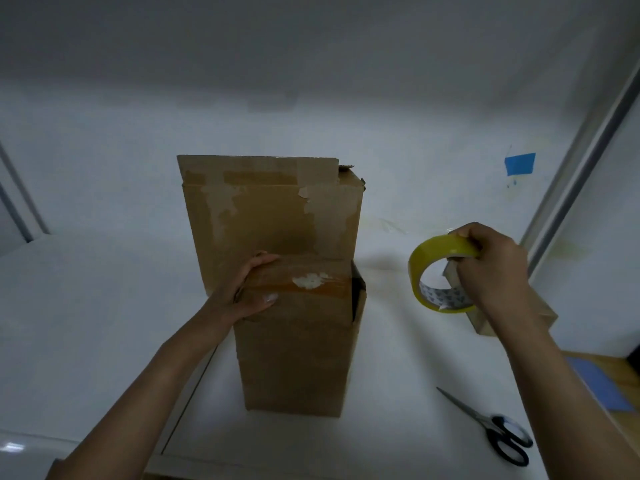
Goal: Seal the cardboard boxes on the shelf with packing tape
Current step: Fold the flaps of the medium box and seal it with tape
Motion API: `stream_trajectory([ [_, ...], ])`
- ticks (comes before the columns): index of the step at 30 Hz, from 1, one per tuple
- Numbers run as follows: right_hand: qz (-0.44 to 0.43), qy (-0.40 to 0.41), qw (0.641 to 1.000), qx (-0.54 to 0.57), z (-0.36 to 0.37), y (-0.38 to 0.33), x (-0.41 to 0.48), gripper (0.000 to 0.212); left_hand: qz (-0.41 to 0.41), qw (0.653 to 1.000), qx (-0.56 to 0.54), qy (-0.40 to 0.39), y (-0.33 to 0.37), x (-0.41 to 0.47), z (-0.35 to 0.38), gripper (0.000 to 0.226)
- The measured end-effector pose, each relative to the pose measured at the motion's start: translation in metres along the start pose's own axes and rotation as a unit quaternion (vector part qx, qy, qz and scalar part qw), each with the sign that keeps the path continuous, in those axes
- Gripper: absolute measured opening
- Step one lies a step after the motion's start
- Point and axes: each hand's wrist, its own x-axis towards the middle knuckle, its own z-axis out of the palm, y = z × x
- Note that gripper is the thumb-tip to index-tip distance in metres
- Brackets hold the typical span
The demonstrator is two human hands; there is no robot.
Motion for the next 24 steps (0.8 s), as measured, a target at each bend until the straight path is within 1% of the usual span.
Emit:
stream_trajectory([
  [6, 0.015, -0.013, 1.000, 0.003, 0.008, 0.013, -0.007, 0.029, -0.004, 1.000, -0.001, 0.002, 0.004, 0.002, 0.003, 0.080],
  [9, 0.018, -0.025, 0.999, -0.014, 0.010, 0.015, -0.012, 0.027, -0.010, 1.000, 0.004, -0.003, 0.003, 0.002, 0.001, 0.086],
  [12, 0.016, -0.025, 0.999, -0.020, 0.011, 0.017, -0.016, 0.028, -0.035, 0.998, 0.036, -0.024, 0.007, 0.004, -0.002, 0.090],
  [13, 0.014, -0.023, 0.999, -0.020, 0.011, 0.018, -0.017, 0.029, -0.046, 0.996, 0.066, -0.036, 0.011, 0.006, -0.003, 0.092],
  [15, 0.009, -0.020, 1.000, -0.019, 0.010, 0.020, -0.017, 0.030, -0.047, 0.983, 0.171, -0.056, 0.022, 0.012, -0.005, 0.093],
  [17, 0.012, -0.020, 1.000, -0.017, 0.008, 0.019, -0.016, 0.030, -0.012, 0.955, 0.288, -0.075, 0.040, 0.018, -0.002, 0.082],
  [19, 0.022, -0.017, 1.000, -0.007, 0.005, 0.015, -0.014, 0.031, 0.028, 0.922, 0.372, -0.104, 0.060, 0.024, 0.008, 0.074],
  [21, 0.030, -0.006, 1.000, 0.002, 0.001, 0.011, -0.012, 0.034, 0.040, 0.899, 0.409, -0.151, 0.074, 0.032, 0.023, 0.073],
  [23, 0.028, 0.009, 1.000, -0.007, -0.002, 0.010, -0.010, 0.037, 0.028, 0.897, 0.405, -0.174, 0.082, 0.037, 0.037, 0.070],
  [24, 0.025, 0.014, 1.000, -0.012, -0.004, 0.010, -0.009, 0.037, 0.019, 0.901, 0.402, -0.165, 0.084, 0.040, 0.042, 0.070],
])
